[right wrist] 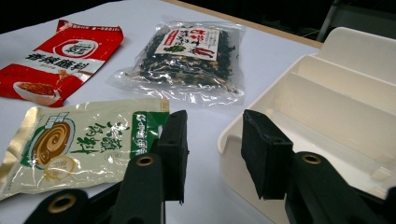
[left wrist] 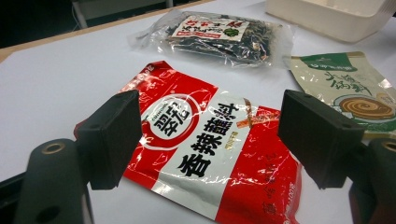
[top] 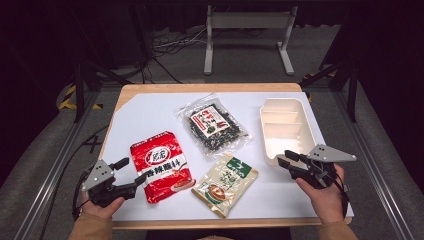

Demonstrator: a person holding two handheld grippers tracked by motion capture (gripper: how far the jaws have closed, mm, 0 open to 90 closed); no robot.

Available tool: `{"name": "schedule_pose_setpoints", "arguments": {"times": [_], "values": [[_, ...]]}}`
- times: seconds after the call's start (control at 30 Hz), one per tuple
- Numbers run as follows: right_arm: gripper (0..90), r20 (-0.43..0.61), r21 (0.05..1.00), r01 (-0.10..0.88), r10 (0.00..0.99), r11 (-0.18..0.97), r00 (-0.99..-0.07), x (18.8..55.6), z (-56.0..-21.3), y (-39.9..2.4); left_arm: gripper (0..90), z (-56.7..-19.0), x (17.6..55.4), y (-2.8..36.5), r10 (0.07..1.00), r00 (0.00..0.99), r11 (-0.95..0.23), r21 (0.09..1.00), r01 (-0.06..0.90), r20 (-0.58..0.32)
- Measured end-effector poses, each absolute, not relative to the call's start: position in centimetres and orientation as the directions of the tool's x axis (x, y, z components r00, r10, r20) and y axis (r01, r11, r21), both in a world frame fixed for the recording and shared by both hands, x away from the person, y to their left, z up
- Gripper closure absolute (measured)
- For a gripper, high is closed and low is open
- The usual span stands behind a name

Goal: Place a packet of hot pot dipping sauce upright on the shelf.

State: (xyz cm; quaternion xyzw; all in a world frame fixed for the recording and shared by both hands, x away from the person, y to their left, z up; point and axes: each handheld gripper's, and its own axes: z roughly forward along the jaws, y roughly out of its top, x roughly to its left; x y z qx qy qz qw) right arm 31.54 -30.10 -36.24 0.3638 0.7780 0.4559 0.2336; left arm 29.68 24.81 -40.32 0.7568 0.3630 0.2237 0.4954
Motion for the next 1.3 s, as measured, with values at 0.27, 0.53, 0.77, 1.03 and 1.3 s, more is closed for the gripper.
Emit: {"name": "schedule_pose_setpoints", "arguments": {"times": [0.27,0.53,0.77,1.03,1.3], "values": [[50.4,-0.031,0.875,0.356,0.770,0.329,-0.637,31.4,-35.3,-29.6,22.3,-40.3,29.5,24.9,0.767,0.641,-0.249,0.913,0.323,-0.018],[45.0,-0.004,0.863,0.362,0.721,0.353,-0.693,32.3,-34.8,-28.1,22.3,-40.2,29.5,25.0,0.764,0.645,-0.252,0.913,0.321,-0.017],[41.4,-0.005,0.848,0.354,0.675,0.394,-0.738,33.6,-34.6,-25.7,22.4,-40.4,29.7,25.0,0.762,0.647,-0.251,0.911,0.327,-0.022],[40.0,0.023,0.835,0.383,0.669,0.396,-0.743,34.7,-34.8,-24.5,22.3,-40.4,29.6,25.1,0.762,0.647,-0.252,0.910,0.328,-0.023],[39.1,0.059,0.787,0.451,0.676,0.421,-0.734,35.9,-36.3,-23.4,22.4,-40.4,29.7,25.1,0.760,0.650,-0.256,0.910,0.327,-0.020]]}}
